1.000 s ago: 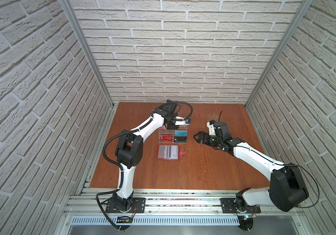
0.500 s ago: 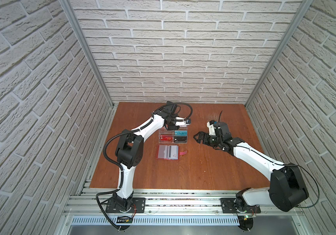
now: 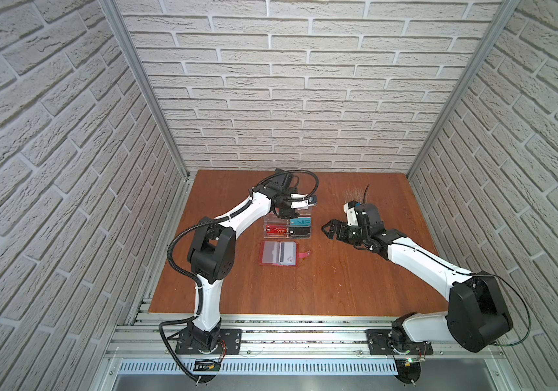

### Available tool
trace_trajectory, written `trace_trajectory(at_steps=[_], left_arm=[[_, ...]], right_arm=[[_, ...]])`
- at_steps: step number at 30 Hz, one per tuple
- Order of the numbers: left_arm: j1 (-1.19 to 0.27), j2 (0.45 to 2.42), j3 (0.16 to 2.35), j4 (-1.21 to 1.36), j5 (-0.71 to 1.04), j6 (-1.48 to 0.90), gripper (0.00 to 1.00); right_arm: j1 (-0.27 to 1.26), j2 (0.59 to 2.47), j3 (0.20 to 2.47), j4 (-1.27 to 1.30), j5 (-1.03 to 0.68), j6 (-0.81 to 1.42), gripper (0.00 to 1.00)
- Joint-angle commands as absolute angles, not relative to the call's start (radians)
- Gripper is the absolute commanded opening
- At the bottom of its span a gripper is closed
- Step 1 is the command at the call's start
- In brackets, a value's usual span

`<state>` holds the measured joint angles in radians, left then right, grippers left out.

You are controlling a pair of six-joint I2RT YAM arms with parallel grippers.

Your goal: Take the credit cards out of the card holder

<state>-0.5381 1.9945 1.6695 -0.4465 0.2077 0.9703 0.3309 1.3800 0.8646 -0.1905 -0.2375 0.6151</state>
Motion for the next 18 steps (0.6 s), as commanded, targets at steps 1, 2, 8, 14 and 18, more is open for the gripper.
trace_trajectory(at_steps=[1, 2, 8, 14, 18], left_arm=[[-0.54, 1.952, 1.657, -0.412, 0.225, 0.957, 0.78], [-0.54, 1.952, 1.653, -0.411, 0.228, 0.953, 0.78], [-0.543, 1.948, 1.619, -0.386, 0.239, 0.934, 0.78], [-0.542, 1.942, 1.58, -0.342, 0.245, 0.906, 0.78], [-0.543, 1.941, 1.567, -0.323, 0.25, 0.888, 0.78]], right_arm=[[0.326, 1.343, 0.855, -0.163, -0.238, 0.621, 1.0], [0.326, 1.341, 0.854, -0.166, -0.239, 0.621, 1.0], [0.326, 1.344, 0.858, -0.167, -0.235, 0.62, 1.0], [0.325, 1.408, 0.931, -0.198, -0.172, 0.644, 1.0], [0.316, 1.504, 1.03, -0.228, -0.146, 0.678, 1.0]])
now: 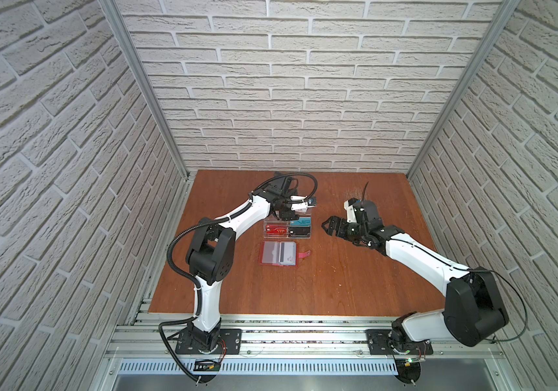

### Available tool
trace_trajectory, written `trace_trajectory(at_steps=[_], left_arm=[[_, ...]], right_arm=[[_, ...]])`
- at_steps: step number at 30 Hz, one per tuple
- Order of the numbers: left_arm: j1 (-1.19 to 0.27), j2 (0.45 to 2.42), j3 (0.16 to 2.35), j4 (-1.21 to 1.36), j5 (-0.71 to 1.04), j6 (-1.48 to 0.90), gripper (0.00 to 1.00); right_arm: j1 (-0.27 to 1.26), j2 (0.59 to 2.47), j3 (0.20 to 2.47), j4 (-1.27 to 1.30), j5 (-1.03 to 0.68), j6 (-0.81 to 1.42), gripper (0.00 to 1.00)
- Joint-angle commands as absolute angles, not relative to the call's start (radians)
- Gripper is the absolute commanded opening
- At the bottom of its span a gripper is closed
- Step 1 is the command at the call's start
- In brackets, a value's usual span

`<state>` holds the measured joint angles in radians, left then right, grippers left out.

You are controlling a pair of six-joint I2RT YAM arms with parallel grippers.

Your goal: Take the credit cards out of the card holder

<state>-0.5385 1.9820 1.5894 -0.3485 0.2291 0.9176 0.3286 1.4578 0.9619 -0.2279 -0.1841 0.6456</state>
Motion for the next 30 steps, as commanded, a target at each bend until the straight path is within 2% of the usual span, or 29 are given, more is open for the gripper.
trace_trajectory(at_steps=[1, 9, 30], left_arm=[[-0.541, 1.94, 1.564, -0.321, 0.25, 0.887, 0.78], [-0.534, 1.921, 1.533, -0.279, 0.265, 0.857, 0.78], [-0.548, 1.93, 1.513, -0.169, 0.293, 0.72, 0.78]], right_arm=[[0.313, 1.528, 1.055, -0.23, -0.149, 0.686, 1.0], [0.304, 1.668, 1.204, -0.246, -0.174, 0.728, 1.0], [0.266, 1.663, 1.148, -0.199, -0.224, 0.727, 1.0]])
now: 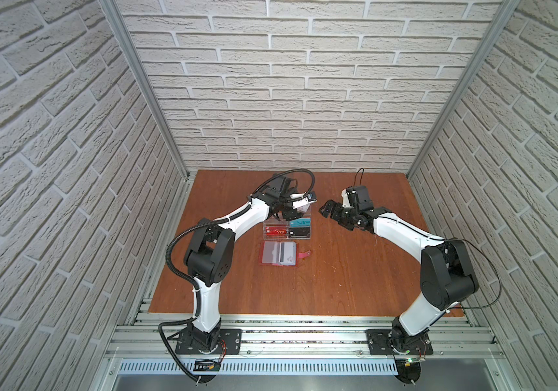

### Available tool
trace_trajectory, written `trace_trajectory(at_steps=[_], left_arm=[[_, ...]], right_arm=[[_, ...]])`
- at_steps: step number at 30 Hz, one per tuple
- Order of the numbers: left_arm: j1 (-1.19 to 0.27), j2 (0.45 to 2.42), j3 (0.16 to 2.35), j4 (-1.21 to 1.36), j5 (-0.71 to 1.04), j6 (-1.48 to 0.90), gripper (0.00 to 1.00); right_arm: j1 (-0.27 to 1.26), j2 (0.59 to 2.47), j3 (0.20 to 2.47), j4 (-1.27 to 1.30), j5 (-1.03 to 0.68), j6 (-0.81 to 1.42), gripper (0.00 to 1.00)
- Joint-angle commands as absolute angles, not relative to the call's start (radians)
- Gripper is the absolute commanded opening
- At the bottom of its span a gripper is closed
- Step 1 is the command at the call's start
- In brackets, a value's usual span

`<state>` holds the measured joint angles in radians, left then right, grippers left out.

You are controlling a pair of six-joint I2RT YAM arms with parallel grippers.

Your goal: Take the credit cards out of the card holder

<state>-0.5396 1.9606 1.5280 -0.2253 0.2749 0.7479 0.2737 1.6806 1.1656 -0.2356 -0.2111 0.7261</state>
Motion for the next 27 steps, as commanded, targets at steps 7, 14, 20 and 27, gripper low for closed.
trace_trajectory(at_steps=[7, 14, 20, 27], left_arm=[[-0.551, 1.928, 1.49, -0.141, 0.296, 0.694, 0.78], [-0.557, 1.928, 1.458, -0.107, 0.296, 0.671, 0.78], [-0.557, 1.918, 1.439, -0.088, 0.293, 0.664, 0.78], [-0.551, 1.9, 1.415, -0.064, 0.302, 0.656, 0.78]], right_arm=[[0.255, 1.663, 1.134, -0.183, -0.238, 0.731, 1.0], [0.249, 1.662, 1.126, -0.178, -0.246, 0.731, 1.0], [0.246, 1.675, 1.14, -0.176, -0.241, 0.736, 1.0], [0.246, 1.719, 1.186, -0.18, -0.26, 0.751, 1.0]])
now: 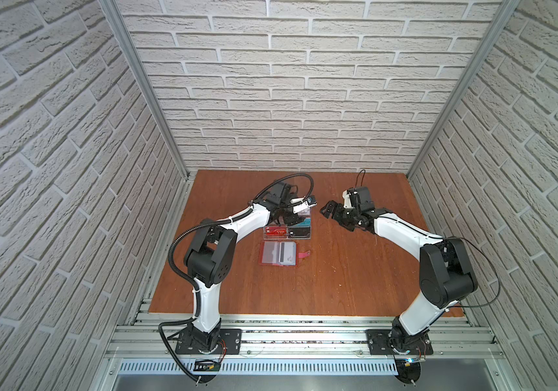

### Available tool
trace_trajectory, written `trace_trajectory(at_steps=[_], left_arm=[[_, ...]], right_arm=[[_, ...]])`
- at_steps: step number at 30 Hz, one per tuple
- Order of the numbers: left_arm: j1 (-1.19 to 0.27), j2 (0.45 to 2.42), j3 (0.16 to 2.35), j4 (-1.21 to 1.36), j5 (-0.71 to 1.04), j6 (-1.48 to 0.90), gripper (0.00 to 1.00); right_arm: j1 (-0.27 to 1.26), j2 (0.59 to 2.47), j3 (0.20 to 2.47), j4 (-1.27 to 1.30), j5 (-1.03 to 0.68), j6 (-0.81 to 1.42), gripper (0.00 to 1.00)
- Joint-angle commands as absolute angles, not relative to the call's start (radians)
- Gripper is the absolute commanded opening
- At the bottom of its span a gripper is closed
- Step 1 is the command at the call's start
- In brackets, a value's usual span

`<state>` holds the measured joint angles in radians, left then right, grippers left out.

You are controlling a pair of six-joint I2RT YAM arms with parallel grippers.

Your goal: Take the credit cards out of the card holder

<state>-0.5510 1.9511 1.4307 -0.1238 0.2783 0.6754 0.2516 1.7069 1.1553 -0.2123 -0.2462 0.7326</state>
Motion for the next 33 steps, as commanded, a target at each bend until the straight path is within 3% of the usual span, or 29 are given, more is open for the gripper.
trace_trajectory(at_steps=[1, 11, 12, 14, 24, 33], left_arm=[[-0.55, 1.894, 1.411, -0.054, 0.304, 0.65, 0.78], [-0.549, 1.761, 1.348, 0.063, 0.322, 0.552, 0.82], [-0.549, 1.743, 1.336, 0.071, 0.321, 0.538, 0.83], [-0.549, 1.7, 1.296, 0.1, 0.309, 0.503, 0.98], [-0.582, 1.496, 1.065, 0.138, 0.079, 0.371, 0.98], [-0.58, 1.326, 0.923, 0.005, 0.104, 0.066, 0.98]], right_arm=[[0.247, 1.72, 1.185, -0.179, -0.261, 0.753, 1.0], [0.246, 1.689, 1.154, -0.181, -0.262, 0.748, 1.0], [0.246, 1.684, 1.151, -0.183, -0.262, 0.75, 1.0], [0.248, 1.668, 1.14, -0.183, -0.26, 0.752, 1.0], [0.334, 1.59, 1.06, -0.195, -0.211, 0.732, 1.0], [0.512, 1.607, 0.998, -0.174, -0.127, 0.703, 1.0]])
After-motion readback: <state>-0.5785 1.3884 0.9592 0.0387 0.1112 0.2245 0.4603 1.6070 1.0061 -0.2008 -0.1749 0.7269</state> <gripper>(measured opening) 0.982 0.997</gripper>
